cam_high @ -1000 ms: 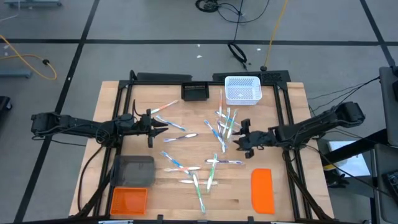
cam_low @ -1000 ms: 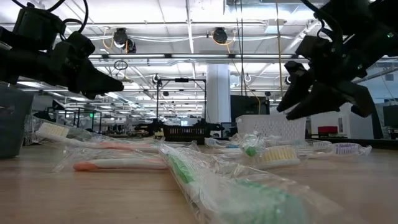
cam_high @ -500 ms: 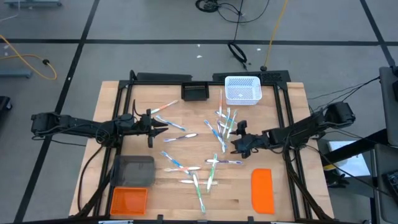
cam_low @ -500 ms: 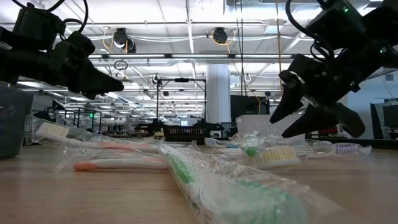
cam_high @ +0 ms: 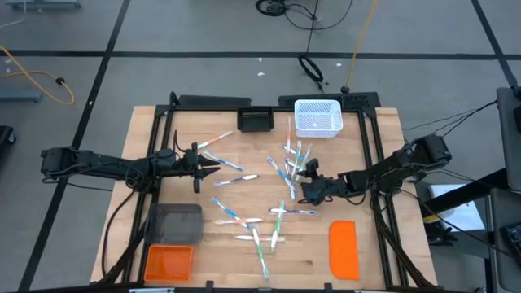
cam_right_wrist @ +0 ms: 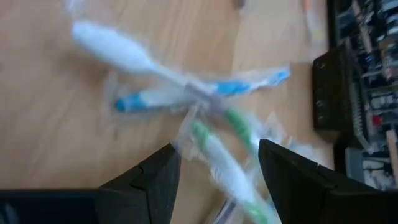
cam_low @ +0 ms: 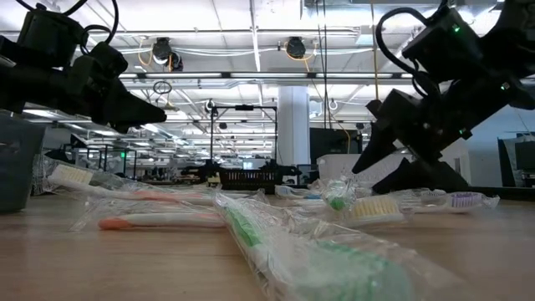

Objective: Pick & Place Toothbrushes
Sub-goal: Put the green toothbrush into the black bin

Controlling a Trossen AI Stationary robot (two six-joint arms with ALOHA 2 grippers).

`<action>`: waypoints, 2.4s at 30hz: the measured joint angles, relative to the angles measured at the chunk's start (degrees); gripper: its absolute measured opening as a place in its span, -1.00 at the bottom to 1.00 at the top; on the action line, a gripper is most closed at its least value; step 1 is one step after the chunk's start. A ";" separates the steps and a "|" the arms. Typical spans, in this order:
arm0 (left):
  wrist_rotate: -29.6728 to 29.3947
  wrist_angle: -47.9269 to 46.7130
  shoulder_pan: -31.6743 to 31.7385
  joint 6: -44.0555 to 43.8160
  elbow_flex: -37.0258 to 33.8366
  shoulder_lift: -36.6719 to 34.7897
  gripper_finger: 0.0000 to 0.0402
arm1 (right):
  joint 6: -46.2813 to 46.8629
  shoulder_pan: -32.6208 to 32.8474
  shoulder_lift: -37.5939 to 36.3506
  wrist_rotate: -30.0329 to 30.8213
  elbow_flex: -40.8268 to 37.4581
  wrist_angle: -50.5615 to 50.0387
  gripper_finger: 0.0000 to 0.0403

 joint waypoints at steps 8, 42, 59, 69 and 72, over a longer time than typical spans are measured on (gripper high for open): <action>0.00 -0.04 0.00 0.13 0.00 0.00 -0.57 | 1.77 -1.35 0.48 0.03 0.00 0.74 -0.05; 0.02 2.16 0.00 0.17 0.00 0.00 -0.57 | 5.42 1.45 -6.78 4.19 2.57 -4.87 -1.00; 0.18 8.74 -1.29 -0.33 0.02 0.02 -0.57 | 11.96 4.99 -16.09 -4.36 9.28 -2.81 -1.00; -0.43 9.70 -7.17 3.74 3.99 0.13 -0.57 | 14.03 3.16 -15.89 -9.87 11.23 5.65 -1.00; -1.39 9.57 -8.88 5.65 6.26 2.13 -0.57 | 14.05 2.26 -15.57 -12.56 11.23 9.46 -1.00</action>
